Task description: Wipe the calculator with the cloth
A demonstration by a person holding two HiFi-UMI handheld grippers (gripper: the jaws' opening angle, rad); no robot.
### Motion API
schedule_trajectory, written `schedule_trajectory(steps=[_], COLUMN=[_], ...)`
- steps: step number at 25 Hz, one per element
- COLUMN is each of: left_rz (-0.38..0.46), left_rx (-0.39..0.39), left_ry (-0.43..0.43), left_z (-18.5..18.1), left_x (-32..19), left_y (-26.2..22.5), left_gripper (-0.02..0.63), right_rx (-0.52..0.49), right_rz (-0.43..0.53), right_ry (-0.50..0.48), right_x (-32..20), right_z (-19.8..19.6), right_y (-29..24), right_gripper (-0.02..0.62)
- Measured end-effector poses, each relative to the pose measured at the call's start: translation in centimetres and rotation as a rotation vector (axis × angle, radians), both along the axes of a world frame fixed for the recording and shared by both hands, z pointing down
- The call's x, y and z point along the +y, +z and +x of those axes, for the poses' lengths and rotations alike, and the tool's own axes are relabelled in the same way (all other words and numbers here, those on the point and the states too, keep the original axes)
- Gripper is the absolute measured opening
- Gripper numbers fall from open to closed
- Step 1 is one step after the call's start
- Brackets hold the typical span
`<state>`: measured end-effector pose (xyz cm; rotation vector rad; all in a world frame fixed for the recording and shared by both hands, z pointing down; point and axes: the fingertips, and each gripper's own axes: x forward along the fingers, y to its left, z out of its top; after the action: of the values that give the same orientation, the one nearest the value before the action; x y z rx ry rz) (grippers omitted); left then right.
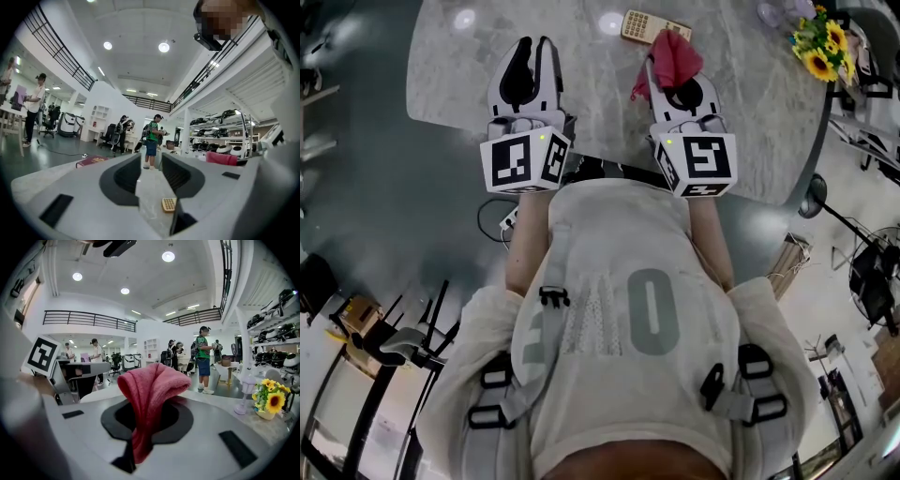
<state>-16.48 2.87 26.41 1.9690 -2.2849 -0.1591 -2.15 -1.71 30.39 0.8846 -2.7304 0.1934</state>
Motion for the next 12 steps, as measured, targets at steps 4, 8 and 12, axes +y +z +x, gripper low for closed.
schedule_trajectory(steps=[4, 8, 12], left_rz=[0.016, 0.029, 0.032], left_rx=[-0.007, -0.002, -0.006], left_ry=[0.100, 0.111, 0.138], left_z=[0.6, 0.2, 0.3], left_x=[-1.0, -1.5, -2.1], left_y=[-0.9, -1.2, -1.3], left_gripper=[0.347, 0.394, 0.405], right_rx=[-0.002, -0.005, -0.011], right_rz=[0.005, 0.009, 0.005], right_ry=[-0.008, -0.015, -0.019], right_x=[-0.2, -0.5, -1.0], right_z=[-0.4, -0.6, -0.5], right_y=[-0.3, -0.7, -0.7], right_gripper=[0.057, 0.057, 0.057])
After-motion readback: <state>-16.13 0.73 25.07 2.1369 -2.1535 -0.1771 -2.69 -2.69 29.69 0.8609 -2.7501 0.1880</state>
